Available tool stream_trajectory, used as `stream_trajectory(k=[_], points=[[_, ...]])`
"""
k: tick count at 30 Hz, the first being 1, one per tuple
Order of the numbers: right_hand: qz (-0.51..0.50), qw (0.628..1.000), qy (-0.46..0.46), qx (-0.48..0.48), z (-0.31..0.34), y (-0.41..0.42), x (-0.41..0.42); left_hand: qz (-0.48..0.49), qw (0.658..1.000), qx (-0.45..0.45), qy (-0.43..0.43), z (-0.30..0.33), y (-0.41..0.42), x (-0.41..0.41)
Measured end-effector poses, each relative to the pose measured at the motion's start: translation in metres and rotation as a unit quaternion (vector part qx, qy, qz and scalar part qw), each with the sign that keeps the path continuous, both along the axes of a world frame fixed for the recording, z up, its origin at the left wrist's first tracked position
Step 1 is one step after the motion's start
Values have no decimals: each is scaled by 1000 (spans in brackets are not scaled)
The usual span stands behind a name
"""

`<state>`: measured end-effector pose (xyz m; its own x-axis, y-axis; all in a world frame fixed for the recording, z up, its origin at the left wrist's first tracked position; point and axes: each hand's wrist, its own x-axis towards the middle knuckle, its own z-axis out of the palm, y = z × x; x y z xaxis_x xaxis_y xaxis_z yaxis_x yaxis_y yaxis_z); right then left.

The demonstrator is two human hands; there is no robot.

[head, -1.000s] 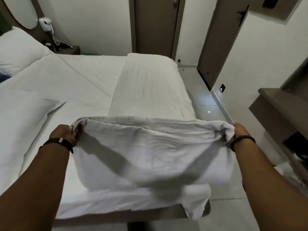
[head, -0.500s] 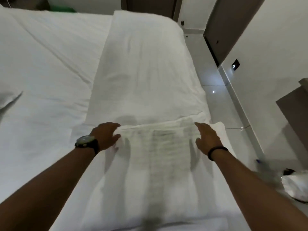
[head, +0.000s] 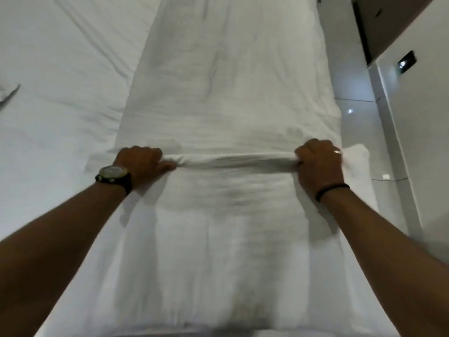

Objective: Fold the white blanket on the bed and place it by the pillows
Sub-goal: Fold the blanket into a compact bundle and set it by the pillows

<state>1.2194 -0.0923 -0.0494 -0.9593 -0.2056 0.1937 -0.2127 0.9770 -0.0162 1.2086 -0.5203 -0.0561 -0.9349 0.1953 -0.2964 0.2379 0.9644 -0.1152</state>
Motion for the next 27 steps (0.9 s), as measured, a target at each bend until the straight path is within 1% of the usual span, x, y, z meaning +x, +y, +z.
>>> stream_trajectory(k=[1,3,4,5,6,8,10,13,15,17,18,19,20,21,22,23,24,25,26,27], points=[[1,998,-64,-10,-6,-9,-6,19,1000,-15,-20,-3,-7,-2],[-34,973,-226,37,-24,-21,-7,36,998,-31,-39,-14,-15,6],[-46,958,-276,60,-30,-22,-6,30,998,-33,-34,-20,-17,14],[-46,955,-282,76,-31,-19,-3,18,999,-32,-26,-22,-17,20],[-43,961,-260,88,-27,-14,0,6,999,-34,-26,-21,-16,24],[-17,981,-164,107,-19,0,1,3,999,-20,-32,-15,-10,20],[-25,988,-101,112,-9,20,-5,-1,1000,-6,-16,-9,0,3],[-79,984,-71,140,-3,45,-18,-27,999,11,46,0,22,-33],[-116,983,-56,129,-10,53,-24,-6,998,2,59,5,37,-52],[-163,982,-49,77,-21,42,-30,46,998,5,39,3,42,-59],[-171,983,-51,37,-24,28,-30,53,997,16,46,1,45,-57],[-159,986,-52,-30,-27,8,-25,35,996,34,75,-3,51,-51],[-137,979,-39,-144,-25,-20,-14,-1,992,58,114,-6,63,-41],[-123,953,-11,-276,-28,-50,2,-38,984,95,146,-10,80,-25],[-107,934,-11,-341,-31,-78,21,-71,978,137,144,-17,98,-5],[-68,951,-18,-300,-34,-105,44,-95,975,159,121,-30,113,20],[-30,972,-73,-222,-42,-119,61,-109,977,162,85,-44,122,45],[-7,985,-101,-143,-51,-117,71,-103,983,144,48,-53,119,63],[3,983,-165,-81,-57,-100,75,-74,990,120,19,-61,103,71],[-21,982,-180,-53,-70,-69,76,-24,995,94,13,-68,77,69]])
